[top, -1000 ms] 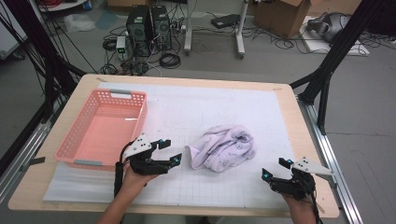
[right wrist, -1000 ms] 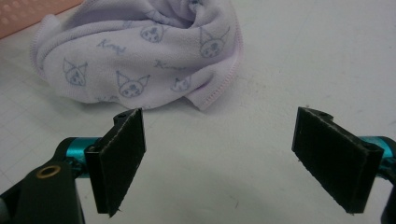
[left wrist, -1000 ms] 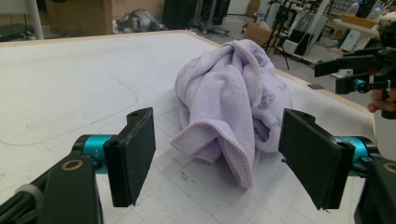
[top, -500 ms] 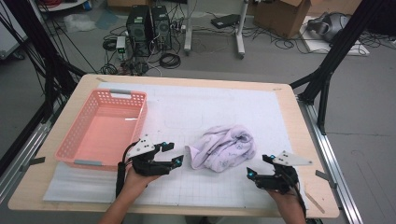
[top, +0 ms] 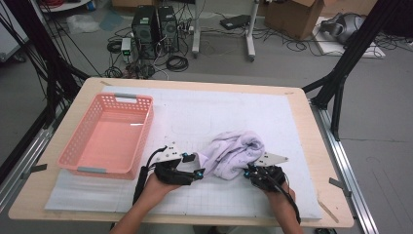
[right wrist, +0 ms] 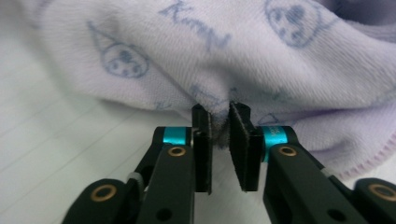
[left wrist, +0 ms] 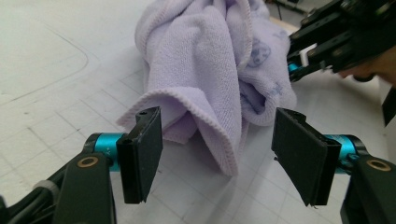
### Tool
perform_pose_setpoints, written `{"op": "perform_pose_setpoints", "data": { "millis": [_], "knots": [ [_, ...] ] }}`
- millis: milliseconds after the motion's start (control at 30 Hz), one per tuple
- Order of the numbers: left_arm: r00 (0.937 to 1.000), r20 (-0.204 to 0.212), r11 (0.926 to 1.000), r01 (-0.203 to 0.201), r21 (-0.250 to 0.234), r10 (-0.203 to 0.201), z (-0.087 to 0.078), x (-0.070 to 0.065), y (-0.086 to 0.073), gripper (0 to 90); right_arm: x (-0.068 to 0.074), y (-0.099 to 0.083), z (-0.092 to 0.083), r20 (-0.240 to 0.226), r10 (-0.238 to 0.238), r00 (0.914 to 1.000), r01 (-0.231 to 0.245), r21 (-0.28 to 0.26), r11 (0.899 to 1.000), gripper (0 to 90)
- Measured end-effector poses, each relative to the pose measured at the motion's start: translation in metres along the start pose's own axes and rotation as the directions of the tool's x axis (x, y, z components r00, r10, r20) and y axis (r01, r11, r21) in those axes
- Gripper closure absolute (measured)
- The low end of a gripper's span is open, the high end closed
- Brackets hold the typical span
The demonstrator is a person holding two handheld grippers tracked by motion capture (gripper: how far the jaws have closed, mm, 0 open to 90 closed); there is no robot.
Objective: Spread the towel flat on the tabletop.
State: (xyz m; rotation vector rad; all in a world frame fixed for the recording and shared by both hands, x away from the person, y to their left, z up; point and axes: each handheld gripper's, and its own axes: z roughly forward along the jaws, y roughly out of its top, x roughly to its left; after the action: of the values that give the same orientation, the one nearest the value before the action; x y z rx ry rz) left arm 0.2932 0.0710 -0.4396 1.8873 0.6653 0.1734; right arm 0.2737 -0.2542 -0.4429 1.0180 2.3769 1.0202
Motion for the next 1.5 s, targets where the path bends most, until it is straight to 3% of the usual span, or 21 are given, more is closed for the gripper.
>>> {"op": "perform_pose_setpoints", "data": {
  "millis": [200,267,333,433,500,567,633,667,700,733,800,867,1033,1133,1167,1200,1233,1267,1333,1433,1500],
  "knots": [
    [0.9997,-0.013,0.9983,-0.017,0.056,0.018,0.014,-0.005,0.006,36.8,-0.002,-0.010,-0.021,-0.061,0.015,0.9980,-0.016,-0.006,1.000,80.8],
    [0.9988,-0.024,0.9938,-0.040,0.104,0.042,0.021,-0.007,0.005,38.9,-0.001,-0.018,-0.037,-0.098,0.010,0.9951,-0.011,-0.014,1.000,80.8],
    [0.9962,-0.043,0.9819,-0.067,0.177,0.075,0.033,-0.011,0.002,43.7,0.001,-0.024,-0.046,-0.123,0.003,0.9924,-0.005,-0.018,1.000,80.7],
    [0.9925,-0.084,0.9743,-0.069,0.215,0.089,0.038,-0.013,0.002,52.5,0.004,-0.034,-0.058,-0.148,-0.010,0.9889,0.009,-0.009,1.000,80.8],
    [0.9921,-0.083,0.9749,-0.075,0.210,0.094,0.038,-0.012,0.003,57.5,0.005,-0.038,-0.062,-0.152,-0.014,0.9883,0.012,-0.008,1.000,80.7],
    [0.9928,-0.075,0.9767,-0.077,0.201,0.093,0.034,-0.011,0.003,73.6,0.006,-0.047,-0.069,-0.162,-0.019,0.9866,0.019,0.000,1.000,79.8],
    [0.9941,-0.070,0.9804,-0.068,0.185,0.082,0.031,-0.010,0.003,80.3,0.005,-0.050,-0.073,-0.164,-0.014,0.9864,0.014,-0.002,1.000,71.6],
    [0.9979,-0.052,0.9918,-0.032,0.123,0.039,0.022,-0.005,0.006,81.0,0.004,-0.049,-0.076,-0.165,-0.010,0.9862,0.008,-0.012,1.000,64.5],
    [0.9979,-0.052,0.9918,-0.032,0.123,0.039,0.022,-0.005,0.006,81.5,0.004,-0.049,-0.076,-0.165,-0.010,0.9862,0.008,-0.012,1.000,64.5],
    [0.9993,-0.036,0.9962,-0.006,0.086,0.009,0.017,-0.003,0.007,81.7,0.003,-0.046,-0.081,-0.143,-0.003,0.9898,-0.005,-0.055,0.998,53.1],
    [0.9994,-0.010,0.9991,0.033,0.028,-0.033,0.008,0.002,0.009,81.8,0.002,-0.037,-0.086,-0.138,0.000,0.9904,-0.015,-0.108,0.994,49.7],
    [0.9987,-0.001,0.9987,0.052,0.006,-0.052,0.001,0.006,0.012,81.9,0.002,-0.025,-0.087,-0.111,-0.022,0.9935,0.006,-0.144,0.990,45.8],
    [0.9946,-0.017,0.9932,0.102,-0.057,-0.103,-0.007,0.017,0.026,81.9,0.004,0.011,-0.068,-0.057,-0.114,0.9918,0.103,-0.175,0.979,41.1],
    [0.9930,-0.030,0.9911,0.112,-0.072,-0.115,-0.009,0.023,0.035,81.9,0.007,0.037,-0.048,-0.048,-0.182,0.9822,0.171,-0.174,0.970,39.4],
    [0.9930,-0.030,0.9911,0.112,-0.072,-0.115,-0.009,0.023,0.035,81.8,0.007,0.037,-0.048,-0.048,-0.182,0.9822,0.171,-0.174,0.970,39.4],
    [0.9926,-0.035,0.9906,0.113,-0.077,-0.116,-0.010,0.024,0.039,81.9,0.010,0.054,-0.034,-0.050,-0.225,0.9731,0.215,-0.158,0.964,37.4],
    [0.9922,-0.036,0.9898,0.116,-0.082,-0.119,-0.011,0.026,0.042,81.9,0.010,0.054,-0.034,-0.050,-0.225,0.9731,0.215,-0.158,0.964,37.4],
    [0.9915,-0.047,0.9897,0.117,-0.083,-0.121,-0.011,0.029,0.049,81.8,0.011,0.068,-0.020,-0.050,-0.267,0.9625,0.258,-0.131,0.957,37.1],
    [0.9909,-0.055,0.9895,0.118,-0.084,-0.123,-0.012,0.031,0.052,81.8,0.012,0.077,-0.006,-0.048,-0.304,0.9515,0.299,-0.091,0.950,37.9],
    [0.9866,-0.070,0.9850,0.140,-0.101,-0.147,-0.012,0.038,0.060,81.8,0.012,0.084,0.007,-0.061,-0.339,0.9387,0.337,-0.042,0.940,55.6],
    [0.9840,-0.084,0.9838,0.148,-0.101,-0.157,-0.010,0.043,0.063,81.9,0.010,0.086,0.012,-0.050,-0.345,0.9373,0.344,-0.027,0.939,69.6]
  ]
}}
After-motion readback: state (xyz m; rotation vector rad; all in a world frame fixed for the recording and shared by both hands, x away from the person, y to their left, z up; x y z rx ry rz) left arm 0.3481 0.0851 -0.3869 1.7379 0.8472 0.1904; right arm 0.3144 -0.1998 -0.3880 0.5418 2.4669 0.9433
